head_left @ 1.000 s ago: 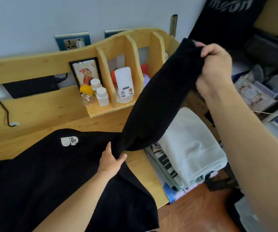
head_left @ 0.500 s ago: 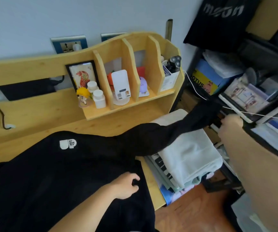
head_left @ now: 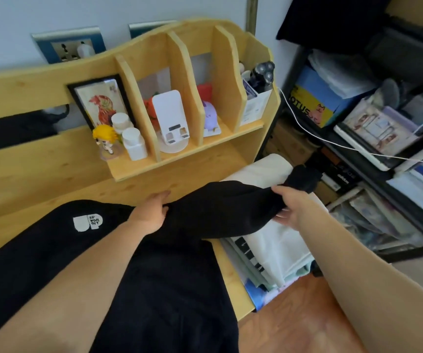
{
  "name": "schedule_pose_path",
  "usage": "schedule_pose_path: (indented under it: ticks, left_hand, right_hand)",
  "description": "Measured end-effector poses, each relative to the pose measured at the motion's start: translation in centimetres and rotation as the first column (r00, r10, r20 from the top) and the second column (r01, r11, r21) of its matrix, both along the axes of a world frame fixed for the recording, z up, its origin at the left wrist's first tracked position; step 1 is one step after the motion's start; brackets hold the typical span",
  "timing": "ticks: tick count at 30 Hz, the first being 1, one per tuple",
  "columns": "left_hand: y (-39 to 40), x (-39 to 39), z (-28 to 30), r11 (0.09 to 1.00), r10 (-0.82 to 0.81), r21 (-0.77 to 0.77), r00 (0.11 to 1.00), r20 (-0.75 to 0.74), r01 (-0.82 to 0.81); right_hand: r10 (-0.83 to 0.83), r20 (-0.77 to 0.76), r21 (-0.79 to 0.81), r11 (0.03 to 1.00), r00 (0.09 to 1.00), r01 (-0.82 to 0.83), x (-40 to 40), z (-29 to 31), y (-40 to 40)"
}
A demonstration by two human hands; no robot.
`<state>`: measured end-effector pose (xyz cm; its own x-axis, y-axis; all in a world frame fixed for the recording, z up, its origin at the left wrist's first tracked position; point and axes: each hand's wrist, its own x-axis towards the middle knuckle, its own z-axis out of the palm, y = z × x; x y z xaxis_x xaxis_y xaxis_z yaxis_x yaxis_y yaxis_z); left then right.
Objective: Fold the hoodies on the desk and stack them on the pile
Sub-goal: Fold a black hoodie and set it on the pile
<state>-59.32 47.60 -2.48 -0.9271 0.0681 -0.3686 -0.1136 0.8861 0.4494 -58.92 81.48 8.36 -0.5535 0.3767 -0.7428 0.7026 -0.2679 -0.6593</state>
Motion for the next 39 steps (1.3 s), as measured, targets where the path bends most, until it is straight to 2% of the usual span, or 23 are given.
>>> schedule_pose_path:
  ticks: [2,4,5,8,10,12,16,18,19,20,21,22,23,25,27,29,31,32,36,38,39]
  left_hand:
    - [-0.7,-1.2,-0.8,0.99,-0.124,-0.022,0.945,0.302,0.137]
    - [-1.2,-1.5,-1.2,0.956,-0.223,-0.066,0.85,0.477,0.287]
    - [-1.3,-1.4,-1.2,0.943,-0.244,-0.077,0.831,0.499,0.323]
    - [-0.8,-0.3,-0.7,0.952,-0.246,-0.028,0.816,0.524,0.305]
    - [-0.5,0.4,-0.5,0.973,-0.209,0.046,0.772,0.6,0.227]
    - [-0.3,1.3,-0.6,0.989,-0.146,0.066,0.76,0.633,0.135]
    - [-1.1,1.9,-2.0,0.996,0.061,0.025,0.865,0.499,-0.084]
    - [-1.7,1.9,-1.6,0.974,0.219,0.006,0.948,0.232,-0.226]
    - [-2.0,1.7,-1.4,0.925,0.369,0.074,0.927,0.068,-0.373]
    - [-2.1,1.4,-0.8,0.826,0.537,0.22,0.844,-0.022,-0.519]
    - [-2.0,1.1,-0.1,0.697,0.662,0.384,0.75,-0.019,-0.605]
    - [-1.8,0.8,0.5,0.598,0.717,0.511,0.697,0.003,-0.617]
    - [-1.5,0.4,1.0,0.571,0.711,0.566,0.703,0.022,-0.594]
    - [0.0,0.7,1.6,0.673,0.586,0.533,0.809,0.041,-0.514]
    - [2.1,2.3,1.1,0.868,0.375,0.34,0.927,0.029,-0.362]
    - [4.7,4.9,-0.4,0.987,0.13,0.106,0.99,-0.056,-0.124]
    - [7.2,8.1,-1.9,1.0,-0.005,-0.03,0.998,-0.069,0.003]
    - [8.2,9.6,-2.7,0.997,-0.013,-0.072,0.998,-0.061,0.009]
    - [10.2,13.9,-5.1,0.978,0.083,-0.185,0.993,-0.089,-0.098]
    - [11.2,14.7,-5.6,0.981,0.123,-0.157,0.991,0.045,-0.115]
    - [11.7,14.8,-5.9,0.987,0.091,-0.148,0.986,0.142,-0.07]
  right_hand:
    - [-0.022,-0.005,0.0,1.0,1.0,0.022,-1.3,-1.0,0.2]
    - [-0.14,-0.051,-0.103,0.986,0.989,0.134,-1.8,-0.7,0.7]
    - [-0.199,-0.123,-0.203,0.964,0.972,0.172,-1.8,0.1,0.7]
    - [-0.314,-0.415,-0.509,0.858,0.854,0.068,-0.2,3.2,-0.1]
    - [-0.345,-0.508,-0.594,0.804,0.789,-0.031,0.9,4.0,-0.3]
    - [-0.317,-0.511,-0.566,0.824,0.799,-0.036,1.3,3.5,-0.1]
    - [-0.195,-0.394,-0.371,0.928,0.898,0.039,1.5,3.2,0.7]
    - [-0.186,-0.347,-0.313,0.947,0.919,0.073,1.2,3.4,1.4]
    - [-0.19,-0.357,-0.314,0.947,0.915,0.075,1.0,3.6,1.7]
    - [-0.214,-0.392,-0.34,0.937,0.895,0.075,0.6,3.9,2.1]
    - [-0.263,-0.446,-0.398,0.915,0.856,0.074,0.2,4.3,2.4]
    - [-0.32,-0.484,-0.453,0.888,0.815,0.079,-0.3,4.8,2.6]
    - [-0.368,-0.499,-0.491,0.866,0.784,0.094,-0.9,4.9,2.9]
    - [-0.389,-0.434,-0.438,0.879,0.812,0.187,-2.3,3.5,3.7]
    - [-0.354,-0.262,-0.233,0.926,0.898,0.297,-2.9,1.1,5.1]
    - [-0.252,-0.096,-0.102,0.965,0.963,0.243,-3.0,-1.8,6.3]
    - [-0.242,-0.029,-0.102,0.966,0.97,0.238,-2.8,-3.6,6.4]
    - [-0.255,-0.026,-0.092,0.964,0.967,0.251,-3.0,-4.5,6.4]
    - [-0.313,-0.074,-0.097,0.947,0.947,0.306,-4.9,-6.2,7.2]
    - [-0.36,-0.168,-0.148,0.929,0.918,0.338,-5.9,-4.5,7.1]
    - [-0.38,-0.257,-0.163,0.923,0.889,0.348,-6.3,-3.3,7.1]
